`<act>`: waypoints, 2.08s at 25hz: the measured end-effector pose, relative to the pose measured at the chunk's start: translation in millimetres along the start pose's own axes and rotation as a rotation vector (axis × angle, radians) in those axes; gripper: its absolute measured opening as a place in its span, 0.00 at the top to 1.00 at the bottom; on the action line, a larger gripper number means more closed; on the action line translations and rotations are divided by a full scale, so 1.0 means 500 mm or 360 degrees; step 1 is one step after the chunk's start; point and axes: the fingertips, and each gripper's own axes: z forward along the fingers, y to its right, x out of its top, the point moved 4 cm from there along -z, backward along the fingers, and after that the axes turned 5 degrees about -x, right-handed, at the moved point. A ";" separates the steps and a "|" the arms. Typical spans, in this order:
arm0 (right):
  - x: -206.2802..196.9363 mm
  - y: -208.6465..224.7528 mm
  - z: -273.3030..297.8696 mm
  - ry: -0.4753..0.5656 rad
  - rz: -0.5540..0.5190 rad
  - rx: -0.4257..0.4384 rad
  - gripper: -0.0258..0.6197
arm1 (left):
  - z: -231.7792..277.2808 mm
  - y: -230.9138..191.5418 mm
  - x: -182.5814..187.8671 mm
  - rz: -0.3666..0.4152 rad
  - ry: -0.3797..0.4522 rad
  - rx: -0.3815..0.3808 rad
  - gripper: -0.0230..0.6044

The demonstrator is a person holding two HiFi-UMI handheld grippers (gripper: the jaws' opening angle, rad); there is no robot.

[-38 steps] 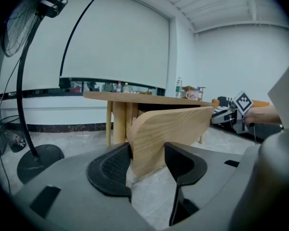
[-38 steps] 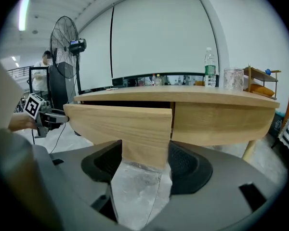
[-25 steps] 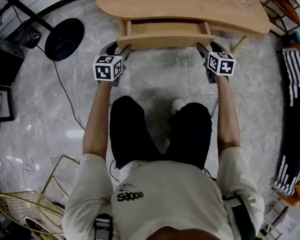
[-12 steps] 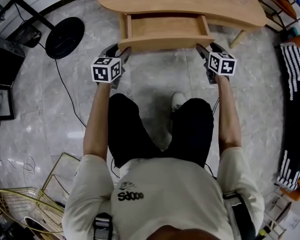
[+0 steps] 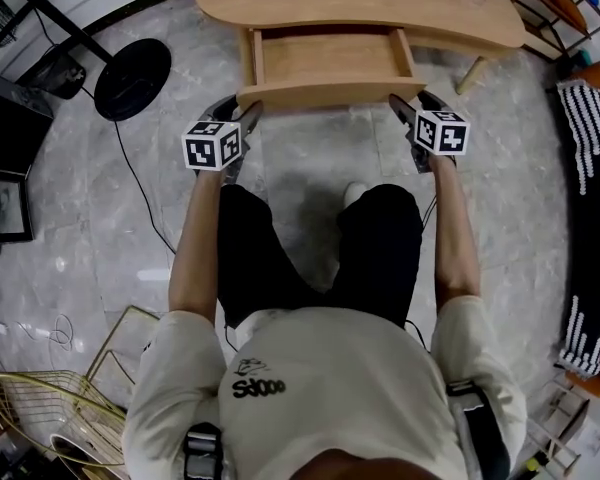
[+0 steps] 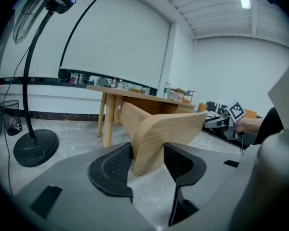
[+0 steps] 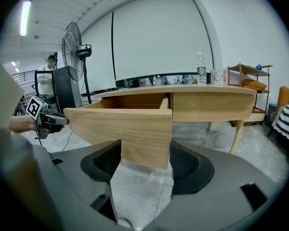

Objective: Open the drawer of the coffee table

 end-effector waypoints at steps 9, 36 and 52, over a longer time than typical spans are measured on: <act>-0.019 -0.009 -0.023 0.0023 0.0026 -0.0015 0.53 | -0.020 0.019 -0.018 -0.0027 0.0009 -0.0008 0.62; -0.095 -0.003 -0.012 0.0001 0.0121 0.0028 0.51 | 0.003 0.025 -0.096 0.0013 -0.0117 -0.0087 0.60; 0.111 0.060 -0.118 0.0331 -0.0140 0.0106 0.57 | -0.161 -0.143 0.023 0.0206 0.0055 0.0238 0.85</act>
